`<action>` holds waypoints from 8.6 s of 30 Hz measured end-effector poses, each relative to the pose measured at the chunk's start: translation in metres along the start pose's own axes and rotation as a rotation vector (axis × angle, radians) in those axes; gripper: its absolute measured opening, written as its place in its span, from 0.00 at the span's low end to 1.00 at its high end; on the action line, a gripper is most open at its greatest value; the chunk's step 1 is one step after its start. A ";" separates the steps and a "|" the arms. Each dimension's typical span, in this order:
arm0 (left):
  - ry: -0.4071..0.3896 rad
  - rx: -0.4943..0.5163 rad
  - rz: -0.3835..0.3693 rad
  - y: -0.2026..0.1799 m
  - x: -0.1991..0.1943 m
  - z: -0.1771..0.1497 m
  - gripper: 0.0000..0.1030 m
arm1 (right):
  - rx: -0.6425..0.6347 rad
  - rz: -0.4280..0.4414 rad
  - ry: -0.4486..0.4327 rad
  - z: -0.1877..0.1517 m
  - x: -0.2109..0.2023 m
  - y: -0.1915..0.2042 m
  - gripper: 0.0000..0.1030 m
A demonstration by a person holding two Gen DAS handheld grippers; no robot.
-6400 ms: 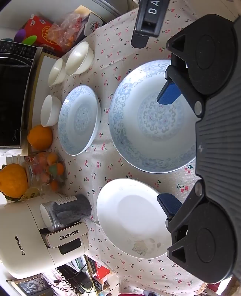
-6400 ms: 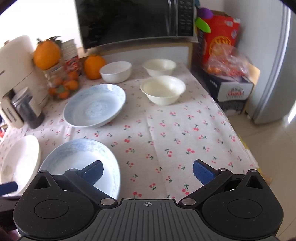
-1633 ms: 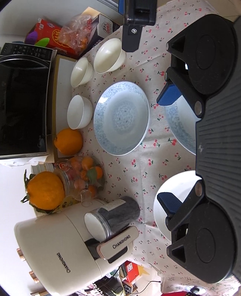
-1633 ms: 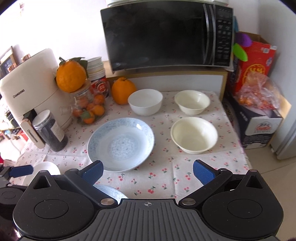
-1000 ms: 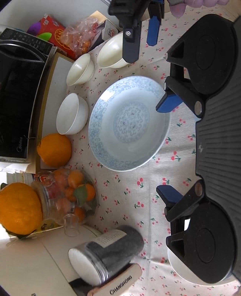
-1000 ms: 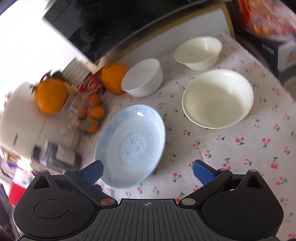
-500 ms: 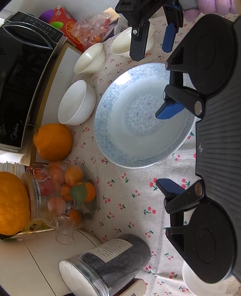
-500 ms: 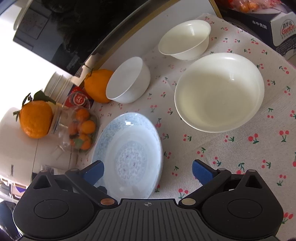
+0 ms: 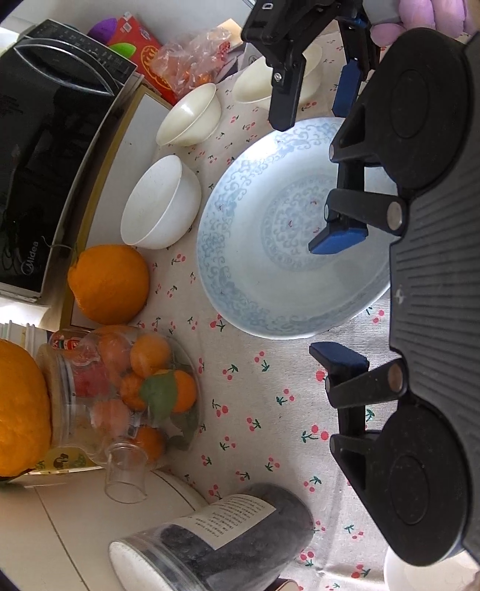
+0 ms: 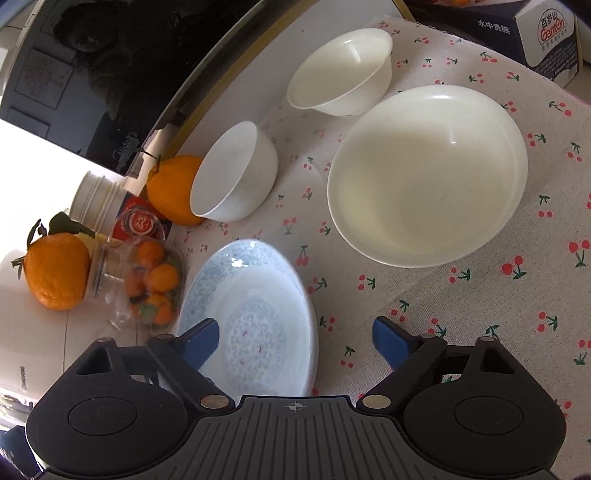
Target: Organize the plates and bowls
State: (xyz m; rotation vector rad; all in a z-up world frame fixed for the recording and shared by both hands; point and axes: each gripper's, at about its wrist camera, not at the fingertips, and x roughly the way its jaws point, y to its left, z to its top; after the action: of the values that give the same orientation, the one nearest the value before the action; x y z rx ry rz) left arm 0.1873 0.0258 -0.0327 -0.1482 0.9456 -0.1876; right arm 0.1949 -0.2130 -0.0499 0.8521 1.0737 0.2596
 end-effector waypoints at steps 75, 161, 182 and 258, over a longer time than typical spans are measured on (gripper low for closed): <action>0.106 0.195 -0.073 -0.032 -0.009 -0.032 0.16 | -0.194 -0.206 0.051 -0.007 -0.028 -0.012 0.16; 0.184 0.250 -0.024 0.001 -0.115 -0.132 0.98 | -0.731 -0.165 0.216 -0.136 -0.085 0.011 0.84; 0.291 0.126 -0.168 0.007 -0.107 -0.143 0.49 | -0.745 -0.170 0.270 -0.157 -0.070 0.015 0.84; 0.080 0.089 -0.179 -0.023 -0.103 -0.084 0.24 | -0.633 -0.201 0.004 -0.078 -0.096 0.038 0.23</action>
State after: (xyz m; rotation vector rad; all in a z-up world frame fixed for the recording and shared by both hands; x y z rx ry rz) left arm 0.0582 0.0232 0.0049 -0.1444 1.0024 -0.4023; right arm 0.0901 -0.2054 0.0251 0.1759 0.9887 0.4029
